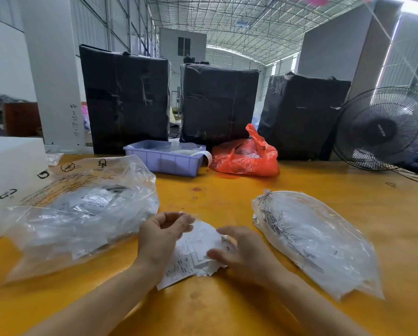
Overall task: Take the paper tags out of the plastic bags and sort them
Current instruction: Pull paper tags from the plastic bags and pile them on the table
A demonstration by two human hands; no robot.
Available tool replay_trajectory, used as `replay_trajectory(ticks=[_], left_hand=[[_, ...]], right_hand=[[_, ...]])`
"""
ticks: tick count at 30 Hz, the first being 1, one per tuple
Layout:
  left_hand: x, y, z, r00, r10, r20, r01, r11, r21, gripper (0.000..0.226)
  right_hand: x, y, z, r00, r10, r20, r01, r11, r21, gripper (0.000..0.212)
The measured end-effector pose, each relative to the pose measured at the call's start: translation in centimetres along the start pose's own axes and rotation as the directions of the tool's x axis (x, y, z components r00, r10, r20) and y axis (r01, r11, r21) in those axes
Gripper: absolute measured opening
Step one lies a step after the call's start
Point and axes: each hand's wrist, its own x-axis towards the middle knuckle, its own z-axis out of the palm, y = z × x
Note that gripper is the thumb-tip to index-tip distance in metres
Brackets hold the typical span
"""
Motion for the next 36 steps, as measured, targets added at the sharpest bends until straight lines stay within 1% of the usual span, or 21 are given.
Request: replay_trajectory(ticks=[2, 4, 5, 8, 9, 12, 14, 15, 16, 17, 18, 19, 20, 21, 22, 24, 25, 27, 30, 33, 36], left_hand=[[-0.1, 0.0, 0.0, 1.0, 0.015, -0.002, -0.015, 1.0, 0.023, 0.014], [-0.2, 0.0, 0.0, 1.0, 0.018, -0.003, -0.018, 1.0, 0.023, 0.013], [-0.2, -0.1, 0.0, 1.0, 0.017, -0.003, -0.017, 1.0, 0.022, 0.012], [-0.2, -0.1, 0.0, 1.0, 0.016, -0.006, -0.016, 1.0, 0.024, 0.01], [-0.2, -0.1, 0.0, 1.0, 0.016, -0.005, -0.016, 1.0, 0.025, 0.01], [-0.2, -0.1, -0.1, 1.0, 0.006, -0.006, -0.006, 1.0, 0.018, 0.011], [-0.2, 0.0, -0.1, 1.0, 0.004, -0.005, -0.004, 1.0, 0.015, 0.012], [-0.2, 0.0, 0.0, 1.0, 0.002, -0.001, -0.002, 1.0, 0.014, 0.013], [-0.3, 0.0, 0.0, 1.0, 0.0, 0.005, -0.001, 1.0, 0.014, 0.013], [-0.3, 0.1, 0.0, 1.0, -0.001, 0.014, 0.001, 1.0, 0.014, 0.014], [-0.4, 0.1, 0.1, 1.0, -0.006, 0.028, 0.006, 1.0, 0.012, 0.016], [-0.5, 0.2, 0.2, 0.999, -0.015, 0.047, 0.015, 1.0, 0.007, 0.02], [-0.7, 0.3, 0.3, 0.997, -0.026, 0.072, 0.026, 1.0, -0.002, 0.025], [-0.9, 0.4, 0.4, 0.995, -0.036, 0.098, 0.037, 0.999, -0.008, 0.029], [-1.0, 0.4, 0.5, 0.992, -0.043, 0.12, 0.045, 0.999, -0.009, 0.032], [-1.3, 0.4, 0.8, 0.987, -0.048, 0.156, 0.047, 0.999, 0.01, 0.028], [-1.4, 0.4, 0.9, 0.984, -0.045, 0.17, 0.041, 0.999, 0.027, 0.024], [-1.5, 0.3, 1.0, 0.981, -0.039, 0.192, 0.03, 0.998, 0.049, 0.021], [-1.6, 0.3, 1.2, 0.979, -0.042, 0.198, 0.037, 0.999, 0.03, 0.023], [-1.6, 0.4, 1.2, 0.978, -0.049, 0.204, 0.046, 0.999, 0.019, 0.024], [-1.6, 0.4, 1.1, 0.976, -0.06, 0.211, 0.056, 0.998, 0.025, 0.025]], right_hand=[[0.3, -0.3, 0.6, 0.999, -0.018, 0.037, 0.02, 0.998, -0.056, 0.07], [0.4, -0.4, 0.6, 0.998, -0.041, 0.042, 0.045, 0.995, -0.086, 0.07], [0.3, -0.3, 0.5, 0.997, -0.068, 0.038, 0.072, 0.992, -0.101, 0.065], [0.2, -0.2, 0.2, 0.986, -0.166, 0.003, 0.166, 0.98, -0.113, 0.032], [0.2, -0.3, 0.2, 0.986, -0.164, 0.004, 0.164, 0.982, -0.092, 0.027], [0.1, -0.5, 0.1, 0.991, -0.131, -0.039, 0.128, 0.988, -0.082, 0.03], [0.1, -0.5, -0.3, 0.982, -0.095, -0.162, 0.096, 0.995, 0.003, 0.032], [0.0, -0.6, -0.6, 0.97, -0.04, -0.241, 0.07, 0.991, 0.114, 0.034], [0.0, -0.6, -1.0, 0.954, 0.045, -0.298, 0.043, 0.959, 0.281, 0.035], [0.0, -0.5, -1.5, 0.939, 0.151, -0.31, 0.016, 0.879, 0.477, 0.034], [0.0, -0.4, -1.9, 0.93, 0.26, -0.262, -0.02, 0.744, 0.668, 0.03], [0.1, -0.5, -2.3, 0.925, 0.343, -0.165, -0.066, 0.572, 0.818, 0.026], [0.0, -0.5, -2.7, 0.919, 0.389, -0.063, -0.112, 0.412, 0.904, 0.022], [0.0, -0.6, -2.9, 0.913, 0.407, 0.017, -0.151, 0.301, 0.942, 0.02], [-0.1, -0.5, -3.0, 0.91, 0.41, 0.068, -0.176, 0.231, 0.957, 0.019], [-0.2, -0.6, -3.1, 0.91, 0.4, 0.107, -0.19, 0.172, 0.967, 0.018], [-0.2, -0.6, -3.0, 0.915, 0.39, 0.104, -0.186, 0.179, 0.966, 0.018], [-0.3, -0.7, -2.8, 0.928, 0.368, 0.058, -0.157, 0.245, 0.957, 0.018], [-0.5, -0.9, -2.8, 0.931, 0.353, -0.099, -0.048, 0.385, 0.921, 0.019], [-0.7, -1.0, -3.3, 0.924, 0.308, -0.225, 0.06, 0.467, 0.882, 0.009], [-0.9, -1.1, -3.6, 0.939, 0.23, -0.257, 0.104, 0.522, 0.846, 0.011]])
